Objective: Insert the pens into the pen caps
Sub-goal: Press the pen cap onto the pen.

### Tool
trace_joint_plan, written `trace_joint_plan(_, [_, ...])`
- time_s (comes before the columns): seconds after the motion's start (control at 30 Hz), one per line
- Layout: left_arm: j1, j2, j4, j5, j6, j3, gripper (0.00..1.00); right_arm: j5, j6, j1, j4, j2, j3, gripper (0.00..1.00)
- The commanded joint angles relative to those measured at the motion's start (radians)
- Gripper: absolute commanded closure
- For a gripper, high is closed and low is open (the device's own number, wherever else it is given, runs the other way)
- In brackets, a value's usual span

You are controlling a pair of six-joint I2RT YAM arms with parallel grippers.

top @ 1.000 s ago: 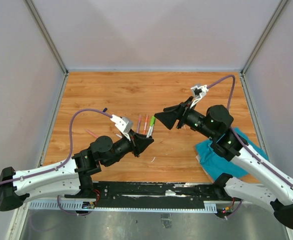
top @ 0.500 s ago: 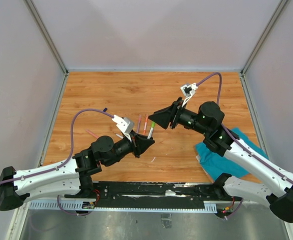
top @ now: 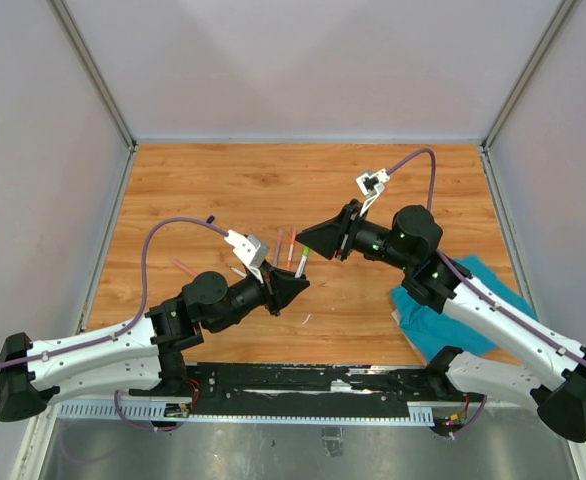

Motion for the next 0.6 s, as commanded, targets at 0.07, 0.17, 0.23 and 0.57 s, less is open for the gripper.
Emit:
trace_joint_plan(0.07, [-0.006,-0.002,0.038,0.002,0.016,0.031,1.0,-0.041,0.023,0.01,0.053,-0.003,-0.022,0.75])
trace_joint_plan(0.17, [-0.006,0.001,0.036,0.0,0.016,0.034,1.0,-0.054,0.032,0.01,0.067,0.001,-0.03,0.86])
trace_joint_plan(0.23, [-0.006,0.001,0.035,0.0,0.016,0.036,0.99,-0.061,0.039,0.011,0.076,0.003,-0.038,0.91])
trace_joint_plan(0.57, [-0.006,-0.009,0.049,0.004,-0.001,0.057,0.99,-0.067,0.028,0.04,0.09,-0.006,-0.11,0.99])
